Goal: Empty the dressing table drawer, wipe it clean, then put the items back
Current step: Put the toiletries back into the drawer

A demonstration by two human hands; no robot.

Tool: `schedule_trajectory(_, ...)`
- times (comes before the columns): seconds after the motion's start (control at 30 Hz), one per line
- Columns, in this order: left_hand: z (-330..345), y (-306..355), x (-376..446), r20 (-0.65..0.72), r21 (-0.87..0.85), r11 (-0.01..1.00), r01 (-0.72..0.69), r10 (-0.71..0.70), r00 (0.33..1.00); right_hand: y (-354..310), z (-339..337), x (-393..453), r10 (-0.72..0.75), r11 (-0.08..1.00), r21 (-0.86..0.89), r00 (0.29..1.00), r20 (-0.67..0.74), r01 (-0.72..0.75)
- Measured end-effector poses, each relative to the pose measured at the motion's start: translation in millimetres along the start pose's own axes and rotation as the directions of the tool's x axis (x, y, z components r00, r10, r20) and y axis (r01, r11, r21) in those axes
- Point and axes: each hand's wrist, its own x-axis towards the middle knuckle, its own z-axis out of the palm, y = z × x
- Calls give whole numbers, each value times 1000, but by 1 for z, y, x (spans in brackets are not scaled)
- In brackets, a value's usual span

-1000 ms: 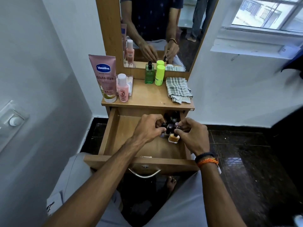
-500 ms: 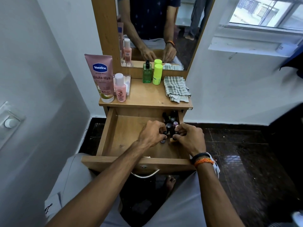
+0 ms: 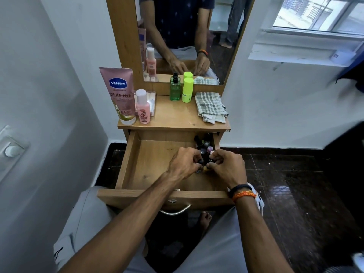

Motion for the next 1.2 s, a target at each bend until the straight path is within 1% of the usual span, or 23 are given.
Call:
schedule_trajectory(0.3, 0, 0, -2, 5, 21, 1000, -5, 5, 1000, -1, -2, -3, -26, 1000, -2, 999, -25, 26)
schedule_trajectory(0.4, -4, -1, -3, -6, 29, 999, 14, -14, 1000, -2, -4, -5, -31, 1000, 4, 999, -35, 31)
schedule_trajectory(0.57, -13, -4, -3, -22, 30, 999, 46, -45, 999, -3, -6, -6, -48, 998, 44, 991, -123, 53)
schedule_trajectory(0.7, -22, -4, -2, -86, 29, 998, 52, -49, 995, -7, -3, -3, -26, 998, 44, 979, -200, 35)
schedule_trajectory(0.8, -32, -3, 4, -143, -12, 997, 70, -71, 987, -11, -3, 3, -23, 998, 55, 969, -245, 37)
schedule_trajectory(0.93, -46, -2, 19, -230, -98, 994, 57, -78, 970, -22, -8, 21, -19, 997, 69, 963, -269, 39)
schedule_trajectory(1.07, -62, 0, 40, -361, -145, 989, -7, -47, 931, -44, -13, 58, -28, 995, 80, 960, -280, 52)
schedule_trajectory(1.13, -69, 2, 52, -419, -142, 989, -30, -33, 907, -56, -14, 79, -61, 996, 52, 960, -272, 78)
schedule_trajectory(1.2, -77, 3, 66, -462, -131, 991, -24, -40, 886, -70, -13, 98, -103, 993, 23, 958, -269, 113)
